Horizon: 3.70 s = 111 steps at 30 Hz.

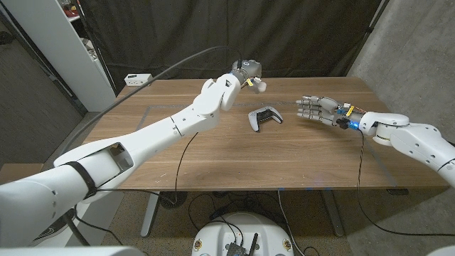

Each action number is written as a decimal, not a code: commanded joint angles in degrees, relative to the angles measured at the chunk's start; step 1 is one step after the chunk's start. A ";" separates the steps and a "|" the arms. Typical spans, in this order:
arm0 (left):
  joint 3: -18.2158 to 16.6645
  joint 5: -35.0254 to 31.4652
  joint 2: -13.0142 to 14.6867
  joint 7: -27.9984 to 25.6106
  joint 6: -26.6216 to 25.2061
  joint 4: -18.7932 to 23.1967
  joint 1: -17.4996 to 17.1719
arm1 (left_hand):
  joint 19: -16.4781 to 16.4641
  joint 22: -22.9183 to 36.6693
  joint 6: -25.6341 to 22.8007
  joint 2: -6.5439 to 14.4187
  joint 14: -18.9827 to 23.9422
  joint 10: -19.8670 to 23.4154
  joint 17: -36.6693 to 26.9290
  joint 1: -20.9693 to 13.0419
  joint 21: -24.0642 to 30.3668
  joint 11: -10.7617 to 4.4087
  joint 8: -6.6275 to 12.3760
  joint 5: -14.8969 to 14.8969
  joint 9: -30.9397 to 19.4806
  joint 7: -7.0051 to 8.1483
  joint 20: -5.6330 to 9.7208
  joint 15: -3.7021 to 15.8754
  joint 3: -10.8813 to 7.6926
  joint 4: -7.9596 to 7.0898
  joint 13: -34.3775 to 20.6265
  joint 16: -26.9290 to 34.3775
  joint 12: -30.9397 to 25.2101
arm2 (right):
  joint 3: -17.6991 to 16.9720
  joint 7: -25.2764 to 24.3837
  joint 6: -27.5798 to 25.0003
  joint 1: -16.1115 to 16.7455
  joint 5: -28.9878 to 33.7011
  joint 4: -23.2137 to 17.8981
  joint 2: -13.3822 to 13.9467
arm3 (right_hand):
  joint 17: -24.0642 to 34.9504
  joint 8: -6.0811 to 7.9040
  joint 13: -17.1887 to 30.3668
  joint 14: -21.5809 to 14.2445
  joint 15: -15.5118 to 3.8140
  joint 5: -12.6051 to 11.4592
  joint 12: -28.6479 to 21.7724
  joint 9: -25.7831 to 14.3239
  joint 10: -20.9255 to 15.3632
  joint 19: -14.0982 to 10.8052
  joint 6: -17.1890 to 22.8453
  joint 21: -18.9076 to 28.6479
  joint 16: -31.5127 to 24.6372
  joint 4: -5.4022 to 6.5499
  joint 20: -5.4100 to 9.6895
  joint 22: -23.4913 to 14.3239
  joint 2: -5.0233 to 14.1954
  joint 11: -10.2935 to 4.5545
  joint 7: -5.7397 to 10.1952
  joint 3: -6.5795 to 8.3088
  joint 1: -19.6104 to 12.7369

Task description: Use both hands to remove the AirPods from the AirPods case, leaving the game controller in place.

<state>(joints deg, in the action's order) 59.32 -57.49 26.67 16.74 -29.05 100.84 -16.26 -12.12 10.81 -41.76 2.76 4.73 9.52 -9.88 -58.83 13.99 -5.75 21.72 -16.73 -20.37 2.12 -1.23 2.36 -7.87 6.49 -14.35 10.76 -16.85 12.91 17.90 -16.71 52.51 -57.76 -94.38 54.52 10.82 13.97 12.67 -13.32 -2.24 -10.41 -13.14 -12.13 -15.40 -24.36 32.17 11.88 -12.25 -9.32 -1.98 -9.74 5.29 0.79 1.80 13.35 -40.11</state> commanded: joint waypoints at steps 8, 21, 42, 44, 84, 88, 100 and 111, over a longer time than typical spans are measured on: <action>-0.96 -5.04 -3.58 5.57 -0.19 0.70 -1.04 | -0.20 0.25 -5.66 1.22 0.66 0.81 -0.09 -0.92 -0.02 -0.14 4.03 0.11 -5.84 4.83 -0.15 2.64 0.73 0.08 -0.19 0.08 0.14 | 2.77 5.90 -5.60 -5.73 -5.24 5.58 -4.78 | 0.15 0.42 0.28 -0.58 -0.24 -0.13 -0.29 -0.20 -0.84 -1.02 1.26 0.22 -0.15 -0.42 0.45 -0.20 -0.25 0.29 -0.69 0.38 -1.84; -0.79 -4.36 -5.74 5.85 0.30 -1.07 -1.22 | -0.22 0.29 -5.78 1.49 1.07 1.16 -0.10 -1.11 -0.14 -0.18 4.10 0.12 -6.30 4.68 -0.34 2.71 1.34 -0.09 -0.20 0.09 0.19 | 3.13 6.67 -5.76 -6.37 -6.07 7.42 -6.67 | 0.22 0.00 0.43 -0.66 -0.31 -0.19 -0.27 -0.23 -0.73 -1.11 0.68 0.11 -0.13 -0.50 0.33 -0.22 -0.58 0.15 -0.69 0.45 -2.70; 0.21 -1.97 -6.75 4.91 1.93 -3.47 0.12 | -0.28 0.33 -6.29 1.80 1.42 1.44 -0.11 -1.43 -0.27 -0.12 4.08 0.03 -6.52 4.60 -0.38 2.88 2.17 -0.24 -0.24 0.04 0.32 | 6.16 9.63 -9.35 -11.53 -5.39 10.85 -9.15 | 0.54 -0.25 0.79 -1.23 -0.15 -0.29 -0.52 -0.39 -1.04 -1.37 0.76 -0.01 -0.40 -0.13 -0.10 -0.27 -1.04 0.09 -1.08 0.25 -3.38; 0.33 -1.77 -6.85 4.96 2.07 -3.74 0.31 | -0.29 0.33 -6.32 1.84 1.48 1.48 -0.11 -1.44 -0.28 -0.21 4.06 0.03 -6.52 4.66 -0.32 2.94 2.24 -0.27 -0.24 0.05 0.32 | 6.32 9.80 -9.70 -11.78 -5.46 11.03 -9.36 | 0.58 -0.22 0.82 -1.20 -0.14 -0.30 -0.57 -0.42 -1.12 -1.40 0.86 -0.01 -0.40 -0.10 -0.08 -0.28 -1.04 0.24 -1.08 0.24 -3.43; 3.21 5.27 -10.23 1.04 4.30 -12.79 4.54 | -0.42 0.38 -6.85 2.53 1.75 1.88 -0.13 -1.73 -0.45 -0.33 3.74 -0.07 -6.74 4.47 -0.05 3.05 3.74 -0.71 -0.36 -0.03 0.58 | 10.09 13.36 -13.30 -19.19 -3.16 17.04 -13.79 | 1.20 0.09 1.42 -2.45 -0.24 -0.34 -1.30 -0.96 -2.28 -2.22 2.20 0.04 -1.07 0.29 -0.13 -0.34 -0.72 0.43 -1.61 0.24 -4.40; 3.55 6.03 -10.38 0.85 4.41 -13.17 4.86 | -0.40 0.38 -6.98 2.59 1.75 1.85 -0.13 -1.76 -0.48 -0.29 3.74 -0.08 -6.78 4.50 -0.05 3.12 3.88 -0.74 -0.37 -0.05 0.64 | 10.27 14.05 -13.18 -19.46 -2.86 17.19 -14.00 | 1.24 0.10 1.46 -2.49 -0.20 -0.34 -1.31 -0.98 -2.25 -2.29 2.27 0.05 -1.09 0.29 -0.16 -0.34 -0.70 0.43 -1.64 0.25 -4.48; 4.24 6.34 -9.54 0.94 2.81 -11.37 4.38 | -0.43 0.39 -6.94 2.90 1.71 1.84 -0.14 -1.83 -0.52 -0.23 3.52 -0.10 -6.81 4.29 -0.04 3.00 4.32 -0.90 -0.40 -0.09 0.77 | 10.39 13.94 -13.39 -19.26 -2.57 16.27 -14.21 | 1.35 0.25 1.62 -3.00 -0.41 -0.43 -1.54 -1.11 -2.68 -2.55 2.87 0.06 -1.30 0.03 -0.20 -0.36 -0.49 0.46 -1.76 0.54 -5.47; 4.48 6.43 -9.17 0.96 2.11 -10.58 4.07 | -0.46 0.40 -7.09 3.06 1.82 1.91 -0.13 -1.96 -0.54 -0.44 3.46 -0.12 -6.87 4.41 0.06 3.09 4.57 -0.93 -0.43 -0.07 0.82 | 10.45 12.99 -13.76 -19.14 -2.62 15.67 -14.49 | 1.53 1.07 1.97 -4.12 -0.90 -0.59 -2.28 -1.53 -4.30 -3.65 5.13 0.30 -1.74 -0.46 0.31 -0.39 0.19 0.06 -1.64 1.42 -8.19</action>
<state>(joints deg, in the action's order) 63.47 -51.38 17.12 17.65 -26.17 89.61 -11.84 -12.11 11.05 -42.98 4.02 6.05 10.95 -9.89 -59.35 13.54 -6.15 21.73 -16.51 -20.39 0.91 -1.23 2.24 -3.61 5.39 -14.51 10.76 -16.09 23.26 31.63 -30.14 33.36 -60.36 -78.06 40.38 12.14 14.65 14.45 -16.54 -2.32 -10.41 -14.86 -13.45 -18.79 -27.35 36.49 11.88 -13.37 -9.71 -1.84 -10.01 5.25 0.89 0.16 14.26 -47.47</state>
